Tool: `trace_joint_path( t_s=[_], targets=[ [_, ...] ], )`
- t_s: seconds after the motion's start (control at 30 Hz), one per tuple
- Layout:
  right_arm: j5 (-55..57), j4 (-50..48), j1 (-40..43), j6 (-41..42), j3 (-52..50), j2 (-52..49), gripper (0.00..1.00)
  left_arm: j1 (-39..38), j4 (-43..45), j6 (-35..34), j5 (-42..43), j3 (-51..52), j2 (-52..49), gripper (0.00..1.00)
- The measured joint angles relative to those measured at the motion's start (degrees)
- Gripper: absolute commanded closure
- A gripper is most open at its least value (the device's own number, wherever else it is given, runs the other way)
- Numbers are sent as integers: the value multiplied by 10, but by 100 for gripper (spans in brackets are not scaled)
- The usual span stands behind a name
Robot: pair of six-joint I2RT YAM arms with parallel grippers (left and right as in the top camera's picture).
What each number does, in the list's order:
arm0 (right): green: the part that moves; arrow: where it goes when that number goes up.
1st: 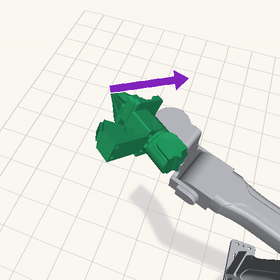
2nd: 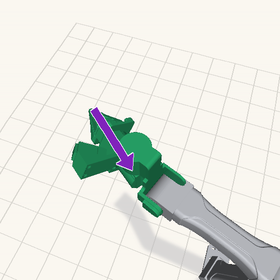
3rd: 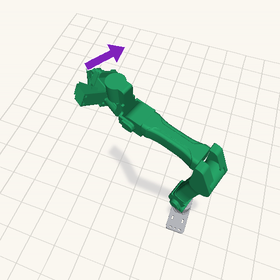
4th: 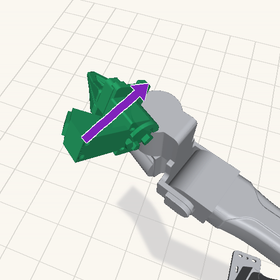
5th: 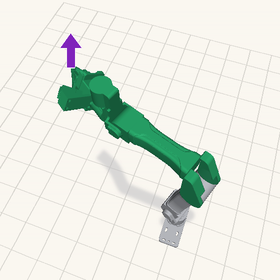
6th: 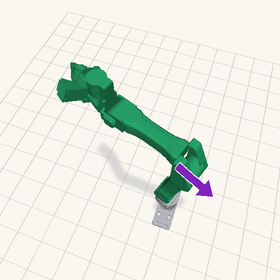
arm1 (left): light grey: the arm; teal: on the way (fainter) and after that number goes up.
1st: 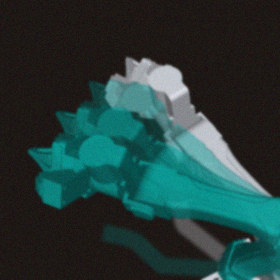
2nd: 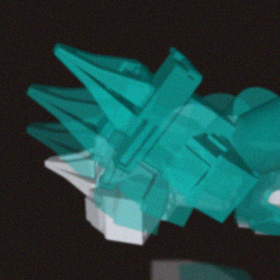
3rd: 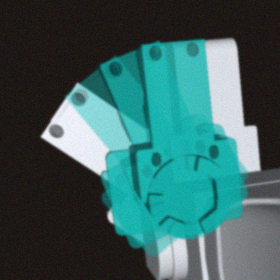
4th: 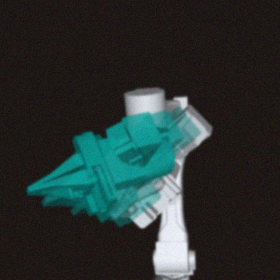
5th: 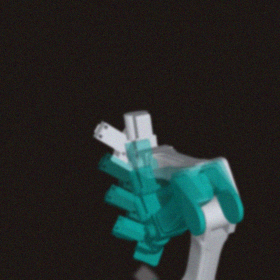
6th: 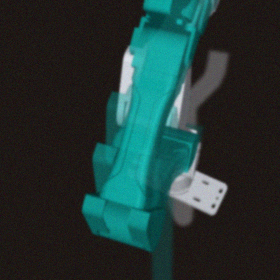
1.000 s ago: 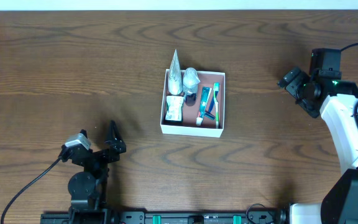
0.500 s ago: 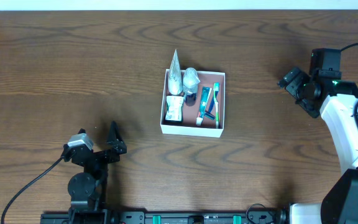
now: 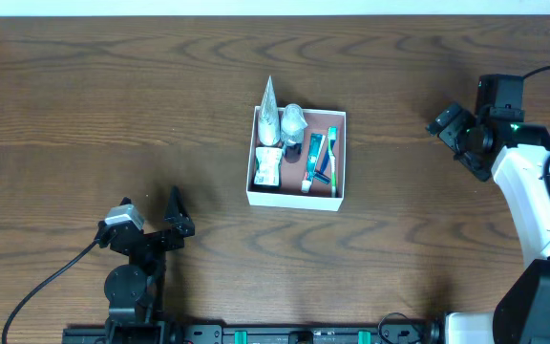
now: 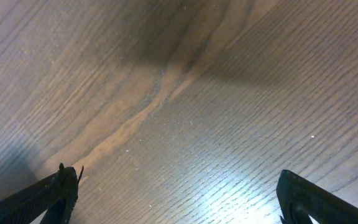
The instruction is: Pack container
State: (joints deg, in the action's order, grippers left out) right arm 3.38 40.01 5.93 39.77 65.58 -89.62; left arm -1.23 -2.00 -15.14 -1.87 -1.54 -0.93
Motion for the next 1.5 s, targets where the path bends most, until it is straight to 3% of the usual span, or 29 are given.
trace_joint_path(
  t_s=[0.33, 0.63, 0.77, 1.07, 1.5],
  targets=[
    [0, 1, -3, 0, -1, 26, 1, 0, 0, 0, 0, 0, 0, 2],
    [66, -8, -100, -7, -21, 258, 1, 0, 0, 0, 0, 0, 0, 2],
    [102, -71, -104, -36, -118, 393, 1, 0, -1, 0, 0, 0, -1, 2],
    [28, -275, -104, -225, -404, 656, 1, 0, -1, 0, 2, 0, -1, 2],
    [-42, -338, -92, -283, -594, 846, 1, 0, -1, 2, 2, 0, -1, 2]
  ],
)
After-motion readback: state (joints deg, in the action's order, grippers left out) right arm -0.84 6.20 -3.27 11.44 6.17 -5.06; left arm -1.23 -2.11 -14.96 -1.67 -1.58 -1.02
